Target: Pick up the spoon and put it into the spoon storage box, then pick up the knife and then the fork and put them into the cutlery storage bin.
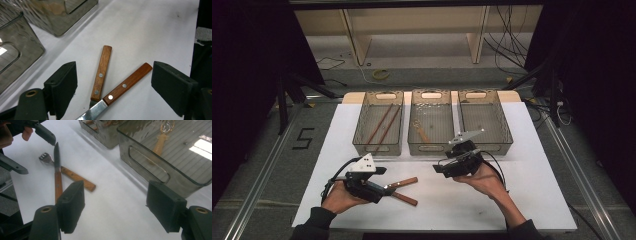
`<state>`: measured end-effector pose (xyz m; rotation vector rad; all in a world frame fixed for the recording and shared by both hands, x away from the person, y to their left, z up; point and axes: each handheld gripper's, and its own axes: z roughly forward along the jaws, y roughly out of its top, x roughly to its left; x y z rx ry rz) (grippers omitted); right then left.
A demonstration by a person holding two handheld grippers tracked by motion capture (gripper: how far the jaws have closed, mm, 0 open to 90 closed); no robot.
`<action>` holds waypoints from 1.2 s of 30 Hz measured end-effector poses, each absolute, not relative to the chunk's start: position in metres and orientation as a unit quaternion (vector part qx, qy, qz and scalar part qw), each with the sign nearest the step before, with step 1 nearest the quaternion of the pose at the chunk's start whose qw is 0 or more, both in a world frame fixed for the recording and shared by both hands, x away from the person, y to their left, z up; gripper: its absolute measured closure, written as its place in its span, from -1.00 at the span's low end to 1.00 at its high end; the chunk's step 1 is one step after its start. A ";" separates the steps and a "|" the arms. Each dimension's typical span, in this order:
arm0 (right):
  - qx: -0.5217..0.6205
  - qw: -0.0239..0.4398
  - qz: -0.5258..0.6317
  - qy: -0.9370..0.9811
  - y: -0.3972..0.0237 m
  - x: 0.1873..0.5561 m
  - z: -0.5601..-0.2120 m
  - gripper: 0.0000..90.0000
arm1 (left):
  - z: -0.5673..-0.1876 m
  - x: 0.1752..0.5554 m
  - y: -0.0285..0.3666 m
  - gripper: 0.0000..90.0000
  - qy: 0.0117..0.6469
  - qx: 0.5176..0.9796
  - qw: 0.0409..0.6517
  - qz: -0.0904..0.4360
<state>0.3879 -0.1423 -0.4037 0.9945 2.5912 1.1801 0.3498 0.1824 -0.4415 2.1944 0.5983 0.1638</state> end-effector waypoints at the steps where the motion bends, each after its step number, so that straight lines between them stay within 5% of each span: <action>1: 0.331 0.062 0.391 0.857 -0.144 0.386 -0.404 -0.30 | -0.442 0.350 0.182 -0.55 0.237 0.876 0.414 0.064; 36: 0.356 0.048 0.401 0.843 -0.187 0.362 -0.419 -0.31 | -0.453 0.356 0.149 -0.31 0.162 0.943 0.288 0.033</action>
